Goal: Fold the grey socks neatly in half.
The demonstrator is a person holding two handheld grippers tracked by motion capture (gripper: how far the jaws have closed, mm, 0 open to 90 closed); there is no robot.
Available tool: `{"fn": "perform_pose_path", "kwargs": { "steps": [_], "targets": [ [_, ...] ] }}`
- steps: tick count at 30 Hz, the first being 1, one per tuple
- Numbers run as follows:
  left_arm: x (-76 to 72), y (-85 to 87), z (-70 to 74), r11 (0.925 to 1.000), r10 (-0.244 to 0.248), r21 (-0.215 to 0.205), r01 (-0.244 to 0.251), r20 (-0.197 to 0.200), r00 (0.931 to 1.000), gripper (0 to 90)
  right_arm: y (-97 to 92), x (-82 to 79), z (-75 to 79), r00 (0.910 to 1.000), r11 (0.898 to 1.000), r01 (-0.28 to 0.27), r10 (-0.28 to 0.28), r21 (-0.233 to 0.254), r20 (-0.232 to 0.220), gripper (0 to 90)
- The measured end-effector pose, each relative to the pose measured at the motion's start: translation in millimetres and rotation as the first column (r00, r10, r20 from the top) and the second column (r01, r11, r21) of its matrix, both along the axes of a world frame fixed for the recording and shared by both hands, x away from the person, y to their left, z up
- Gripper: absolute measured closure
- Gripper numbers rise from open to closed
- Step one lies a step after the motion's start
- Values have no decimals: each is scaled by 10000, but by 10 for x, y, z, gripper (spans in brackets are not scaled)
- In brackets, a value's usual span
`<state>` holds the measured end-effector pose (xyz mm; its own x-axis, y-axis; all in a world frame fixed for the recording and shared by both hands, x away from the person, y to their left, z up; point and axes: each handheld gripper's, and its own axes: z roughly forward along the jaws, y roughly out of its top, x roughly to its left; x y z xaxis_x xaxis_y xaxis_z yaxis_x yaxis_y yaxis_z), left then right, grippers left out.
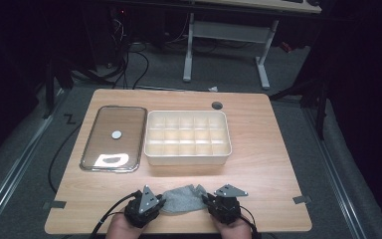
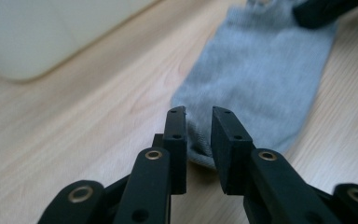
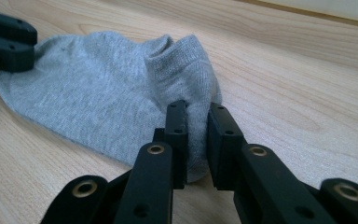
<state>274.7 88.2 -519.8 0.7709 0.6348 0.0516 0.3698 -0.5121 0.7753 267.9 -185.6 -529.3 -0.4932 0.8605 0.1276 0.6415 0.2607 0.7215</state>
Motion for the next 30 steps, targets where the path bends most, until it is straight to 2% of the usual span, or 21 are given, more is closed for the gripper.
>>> {"fn": "perform_pose_path", "kwargs": {
  "steps": [2, 4, 6, 11, 12, 17, 22, 25, 30],
  "targets": [
    [-19, -106, 124, 9994, -131, -319, 142, 316, 9994, 778, 0, 0, 1, 10000, 10000, -12, 12, -19, -2, 806],
    [0, -200, 190, 9977, -171, -655, 189, 282, 9995, 828, 3, -4, -1, 10000, 10000, -7, 7, -13, 18, 807],
    [56, -314, 209, 9977, -93, -675, 108, 226, 9997, 849, 3, -6, -3, 10000, 10000, 6, -6, -2, 30, 807],
    [195, -534, 126, 9984, -56, -556, 36, -366, 9993, 862, 0, -6, -5, 10000, 10000, 4, -4, 21, 33, 807],
    [232, -596, 65, 9991, -138, -418, 113, -601, 9981, 861, 0, -6, -5, 10000, 10000, 1, -1, 28, 37, 807],
    [240, -663, -31, 9999, -126, -58, 122, -831, 9965, 862, -3, -5, -6, 10000, 10000, -9, 9, 41, 59, 807],
    [228, -687, -71, 9999, 19, 130, -10, -635, 9980, 866, -7, -7, -5, 10000, 10000, -17, 17, 34, 70, 807],
    [222, -693, -76, 9999, 72, 143, -64, -570, 9983, 868, -16, -16, 3, 10000, 9999, 14, -16, 156, 77, 809],
    [210, -719, -80, 9996, 131, 272, -120, -394, 9991, 868, -42, -70, 84, 9990, 9974, 9, -41, 719, 450, 815]
  ]
}}
